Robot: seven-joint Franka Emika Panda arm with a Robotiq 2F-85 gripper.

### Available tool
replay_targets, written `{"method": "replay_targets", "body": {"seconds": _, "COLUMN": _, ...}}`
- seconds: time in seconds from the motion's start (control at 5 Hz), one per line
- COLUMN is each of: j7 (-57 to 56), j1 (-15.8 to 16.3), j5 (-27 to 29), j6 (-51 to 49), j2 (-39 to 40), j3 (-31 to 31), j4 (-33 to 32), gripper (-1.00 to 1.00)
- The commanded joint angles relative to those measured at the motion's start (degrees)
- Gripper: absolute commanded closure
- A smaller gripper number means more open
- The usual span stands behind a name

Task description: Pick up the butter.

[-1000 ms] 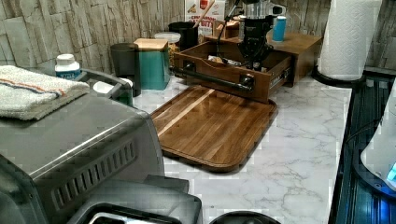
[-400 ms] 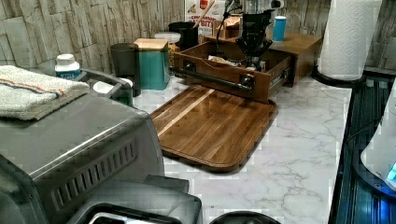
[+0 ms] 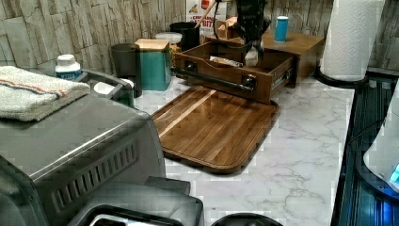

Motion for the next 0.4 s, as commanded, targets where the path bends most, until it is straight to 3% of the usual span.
{"method": "replay_targets", "body": {"seconds": 0.2, "j7": 10.2, "j1": 5.8, "j5": 11.0, "j6": -11.7, "j2": -10.6, "j3": 4.3, "j4": 15.7, "gripper": 1.00}}
{"method": "replay_targets", "body": {"seconds": 0.4, "j7": 9.6, "j1": 7.9, "j5": 18.7, "j6": -14.6, "j2": -13.0, "j3": 4.5, "j4": 17.3, "gripper": 1.00}}
